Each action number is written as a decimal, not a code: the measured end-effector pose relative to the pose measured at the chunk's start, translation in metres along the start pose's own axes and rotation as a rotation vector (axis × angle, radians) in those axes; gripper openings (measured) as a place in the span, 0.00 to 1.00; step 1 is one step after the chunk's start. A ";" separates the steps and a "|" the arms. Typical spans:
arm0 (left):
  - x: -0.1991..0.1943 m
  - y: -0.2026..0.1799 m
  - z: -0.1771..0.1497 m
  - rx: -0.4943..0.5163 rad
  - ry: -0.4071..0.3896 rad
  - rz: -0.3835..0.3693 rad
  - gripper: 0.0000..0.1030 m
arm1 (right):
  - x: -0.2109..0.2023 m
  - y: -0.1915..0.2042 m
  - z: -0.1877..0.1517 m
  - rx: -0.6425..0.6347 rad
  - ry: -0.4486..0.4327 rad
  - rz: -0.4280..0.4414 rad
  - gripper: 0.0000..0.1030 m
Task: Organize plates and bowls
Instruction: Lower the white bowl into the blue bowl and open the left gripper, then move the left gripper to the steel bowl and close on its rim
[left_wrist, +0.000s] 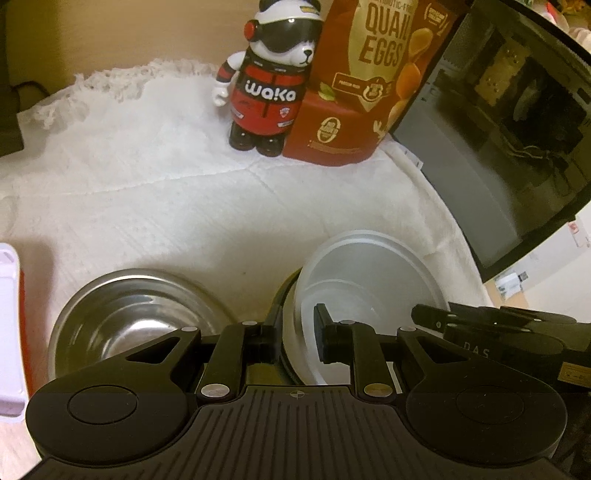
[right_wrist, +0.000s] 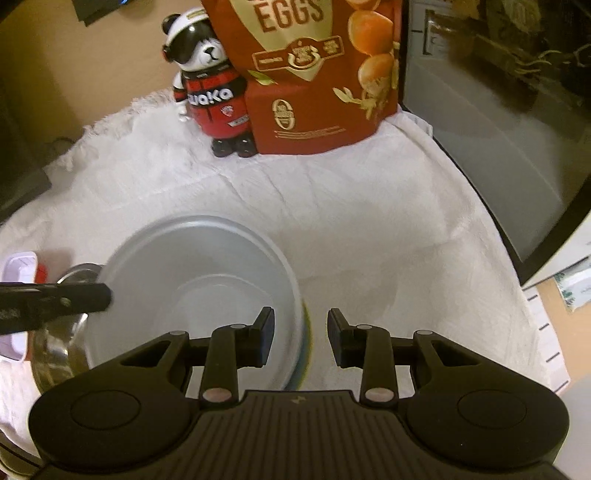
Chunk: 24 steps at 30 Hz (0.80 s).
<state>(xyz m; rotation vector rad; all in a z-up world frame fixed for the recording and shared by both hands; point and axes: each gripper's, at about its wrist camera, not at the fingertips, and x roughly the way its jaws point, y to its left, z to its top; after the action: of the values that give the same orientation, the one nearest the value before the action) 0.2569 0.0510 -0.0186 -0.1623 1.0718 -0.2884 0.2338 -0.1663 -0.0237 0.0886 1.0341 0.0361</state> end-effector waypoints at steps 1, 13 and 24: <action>-0.002 0.001 0.001 -0.004 -0.003 -0.011 0.20 | -0.002 -0.001 0.000 0.001 -0.001 -0.001 0.32; -0.084 0.116 -0.018 -0.305 -0.175 0.086 0.21 | -0.040 0.079 0.056 -0.225 -0.084 0.147 0.32; -0.072 0.175 -0.084 -0.540 -0.090 0.187 0.21 | 0.055 0.209 0.069 -0.552 0.242 0.206 0.33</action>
<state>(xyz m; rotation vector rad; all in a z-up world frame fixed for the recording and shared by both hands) 0.1774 0.2399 -0.0453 -0.5486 1.0476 0.1821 0.3234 0.0418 -0.0168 -0.3195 1.2199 0.5269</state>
